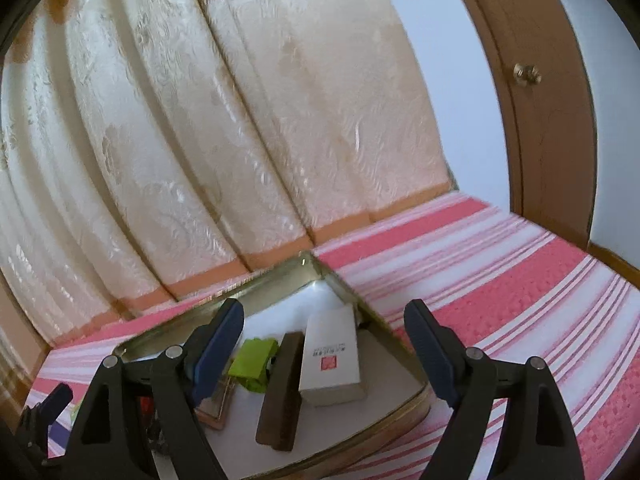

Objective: Organize rigid objects
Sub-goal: 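Withdraw both open tools from the tin toward the purple block and floss box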

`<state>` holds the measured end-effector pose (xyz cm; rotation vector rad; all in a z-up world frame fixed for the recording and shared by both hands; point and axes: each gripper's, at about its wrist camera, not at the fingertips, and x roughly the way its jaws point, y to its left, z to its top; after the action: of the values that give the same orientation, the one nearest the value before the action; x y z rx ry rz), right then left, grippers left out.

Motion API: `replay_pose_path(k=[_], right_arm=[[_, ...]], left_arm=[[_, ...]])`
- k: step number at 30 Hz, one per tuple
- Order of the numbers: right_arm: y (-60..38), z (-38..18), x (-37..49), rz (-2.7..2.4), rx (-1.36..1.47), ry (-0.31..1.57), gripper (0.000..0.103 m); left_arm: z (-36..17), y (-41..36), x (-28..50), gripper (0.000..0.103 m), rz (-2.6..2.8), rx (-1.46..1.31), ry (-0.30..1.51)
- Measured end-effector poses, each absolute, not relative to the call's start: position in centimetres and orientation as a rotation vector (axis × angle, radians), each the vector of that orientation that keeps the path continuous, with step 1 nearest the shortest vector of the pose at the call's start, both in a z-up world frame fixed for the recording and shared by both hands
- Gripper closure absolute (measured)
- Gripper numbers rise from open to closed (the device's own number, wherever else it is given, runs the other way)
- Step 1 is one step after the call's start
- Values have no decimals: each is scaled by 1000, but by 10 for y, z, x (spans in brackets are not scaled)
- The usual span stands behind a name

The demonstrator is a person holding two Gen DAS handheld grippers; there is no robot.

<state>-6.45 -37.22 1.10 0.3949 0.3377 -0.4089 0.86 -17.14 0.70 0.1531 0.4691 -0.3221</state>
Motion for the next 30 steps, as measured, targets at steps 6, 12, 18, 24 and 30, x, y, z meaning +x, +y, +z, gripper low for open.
replay_pose_path(k=[6,12,18,24,30], right_arm=[[-356,22,-86,-496,292,186,18],[-338,21,-77,-513,221,227,18],[-330,20,-87,-526,235,220,18],[-321,17,-95,-529,276,230,18],[-302,14,-98,-507,320,241,18]], left_arm=[[8,-154,3,0,-276,154,436],[8,-135,4,0,-269,117,441],[7,-125,2,0,-266,107,450],[7,-112,1,0,-268,98,459],[6,-95,2,0,-256,90,470]])
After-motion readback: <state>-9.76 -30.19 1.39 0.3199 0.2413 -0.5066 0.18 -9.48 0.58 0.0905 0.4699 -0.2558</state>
